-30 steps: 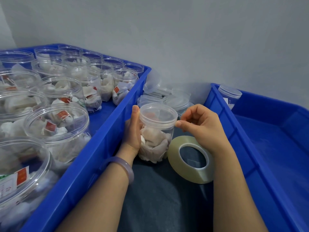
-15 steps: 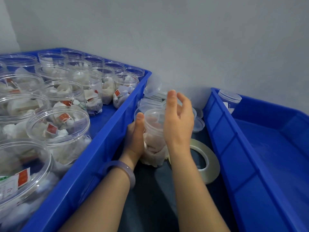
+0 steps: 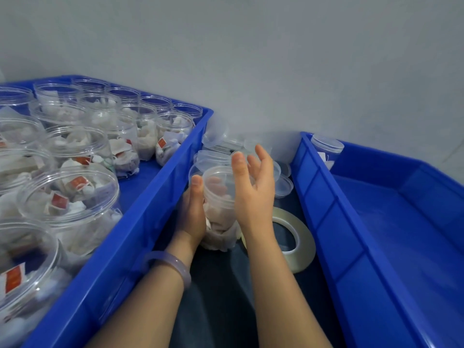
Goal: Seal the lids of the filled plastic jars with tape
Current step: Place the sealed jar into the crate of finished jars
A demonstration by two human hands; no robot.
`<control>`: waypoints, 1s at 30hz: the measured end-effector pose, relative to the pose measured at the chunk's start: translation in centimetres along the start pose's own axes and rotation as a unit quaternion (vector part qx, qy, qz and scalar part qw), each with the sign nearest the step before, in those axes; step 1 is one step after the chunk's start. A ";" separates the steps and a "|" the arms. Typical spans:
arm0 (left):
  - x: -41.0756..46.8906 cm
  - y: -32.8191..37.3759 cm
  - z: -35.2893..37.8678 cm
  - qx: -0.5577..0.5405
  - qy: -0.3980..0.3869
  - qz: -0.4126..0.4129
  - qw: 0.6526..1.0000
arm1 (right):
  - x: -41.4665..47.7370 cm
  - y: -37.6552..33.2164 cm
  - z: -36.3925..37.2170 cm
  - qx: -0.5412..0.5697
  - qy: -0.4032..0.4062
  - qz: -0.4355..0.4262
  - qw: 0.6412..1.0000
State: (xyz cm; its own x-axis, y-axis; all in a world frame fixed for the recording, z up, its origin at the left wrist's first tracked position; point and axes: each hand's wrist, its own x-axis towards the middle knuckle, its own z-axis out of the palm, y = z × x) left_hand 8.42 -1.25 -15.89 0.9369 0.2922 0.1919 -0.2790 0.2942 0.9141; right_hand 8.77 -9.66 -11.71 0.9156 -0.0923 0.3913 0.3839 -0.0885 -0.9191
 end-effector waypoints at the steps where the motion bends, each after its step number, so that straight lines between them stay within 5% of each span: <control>1: -0.1 0.0 0.0 -0.009 -0.003 0.002 1.000 | 0.1 0.0 0.1 0.005 0.011 0.003 1.000; 8: 1.0 3.3 0.9 0.031 0.015 0.134 0.990 | 0.5 0.1 0.0 0.016 0.061 -0.017 0.998; 11: 1.8 4.7 1.7 0.090 -0.018 0.091 0.992 | 0.4 0.3 0.3 0.024 0.056 -0.016 0.998; 16: 1.4 4.4 2.1 0.119 0.047 0.122 0.984 | 0.3 0.1 0.2 0.067 0.020 0.035 0.997; 20: 1.1 4.3 1.4 0.135 -0.036 0.127 0.982 | 0.2 0.0 -0.2 0.067 -0.014 0.086 0.994; 23: 1.0 3.8 1.5 0.186 0.019 0.136 0.973 | 0.3 0.2 -0.1 0.031 0.020 0.059 0.998; 26: 0.9 3.7 1.7 0.151 0.045 0.140 0.978 | 0.1 0.0 0.3 0.031 0.067 0.038 0.997; 30: 0.7 3.6 1.2 0.084 -0.018 0.123 0.989 | 0.1 0.2 0.3 0.058 0.059 0.049 0.995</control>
State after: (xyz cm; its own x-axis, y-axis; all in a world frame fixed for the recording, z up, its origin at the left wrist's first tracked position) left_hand 8.37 -1.08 -12.08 0.8525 0.3030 0.4260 -0.4636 0.0617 0.8839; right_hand 8.93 -9.37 -11.85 0.9314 -0.2110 0.2967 0.3115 0.0400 -0.9494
